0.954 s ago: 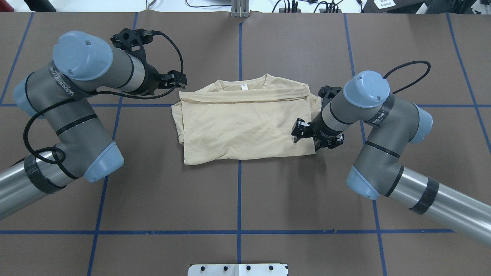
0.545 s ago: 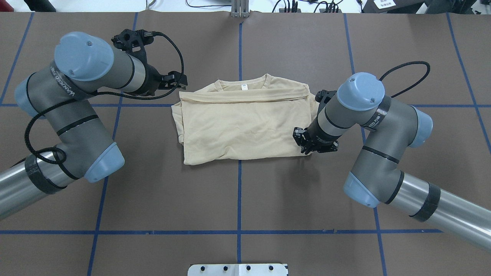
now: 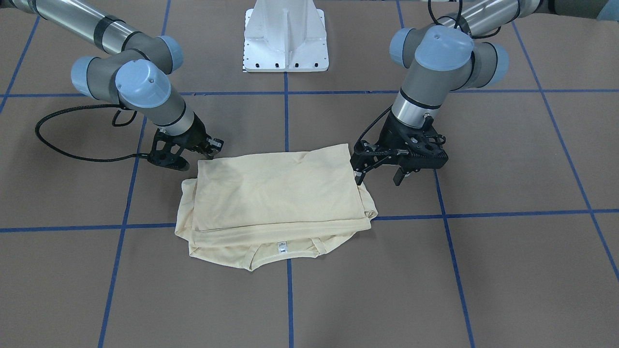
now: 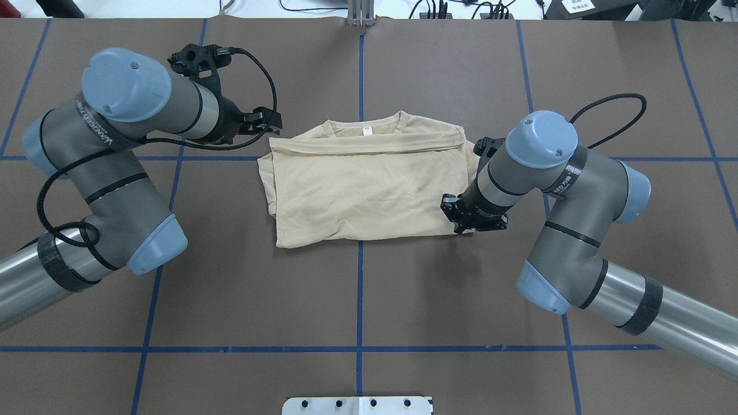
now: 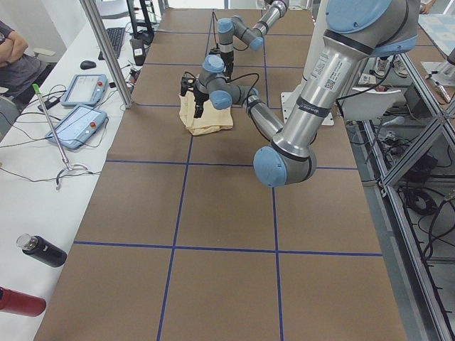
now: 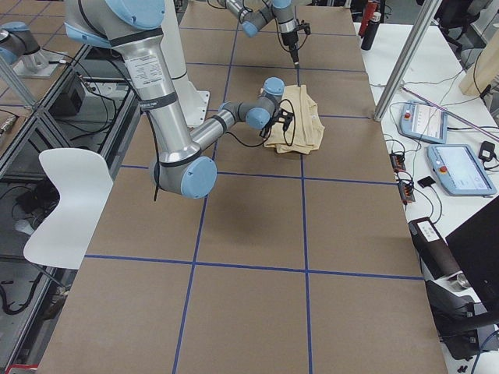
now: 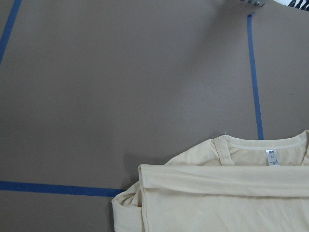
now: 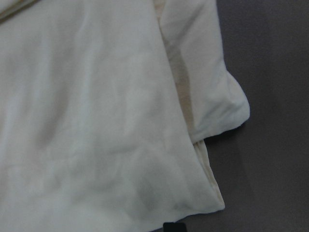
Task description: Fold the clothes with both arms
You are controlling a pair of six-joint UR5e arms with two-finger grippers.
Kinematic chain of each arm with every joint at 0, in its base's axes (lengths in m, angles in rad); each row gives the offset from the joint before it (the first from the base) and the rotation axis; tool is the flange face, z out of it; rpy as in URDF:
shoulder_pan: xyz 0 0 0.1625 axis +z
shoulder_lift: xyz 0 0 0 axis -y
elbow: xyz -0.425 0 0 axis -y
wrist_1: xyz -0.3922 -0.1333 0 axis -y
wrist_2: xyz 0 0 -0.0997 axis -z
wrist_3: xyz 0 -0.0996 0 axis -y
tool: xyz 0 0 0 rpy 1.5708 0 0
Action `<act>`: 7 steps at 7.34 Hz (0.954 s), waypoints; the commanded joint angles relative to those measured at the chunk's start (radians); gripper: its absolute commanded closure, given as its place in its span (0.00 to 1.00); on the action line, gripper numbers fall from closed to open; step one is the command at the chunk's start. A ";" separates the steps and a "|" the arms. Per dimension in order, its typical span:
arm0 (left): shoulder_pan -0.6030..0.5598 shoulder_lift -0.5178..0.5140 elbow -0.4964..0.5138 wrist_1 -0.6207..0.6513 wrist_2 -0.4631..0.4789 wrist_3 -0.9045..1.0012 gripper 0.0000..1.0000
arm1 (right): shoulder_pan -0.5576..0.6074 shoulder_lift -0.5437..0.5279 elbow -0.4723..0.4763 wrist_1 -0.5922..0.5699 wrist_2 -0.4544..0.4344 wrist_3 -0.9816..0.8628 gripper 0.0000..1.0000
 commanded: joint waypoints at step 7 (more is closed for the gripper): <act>0.000 0.000 -0.003 0.000 0.000 -0.002 0.00 | 0.006 -0.006 -0.044 -0.002 -0.037 -0.044 0.51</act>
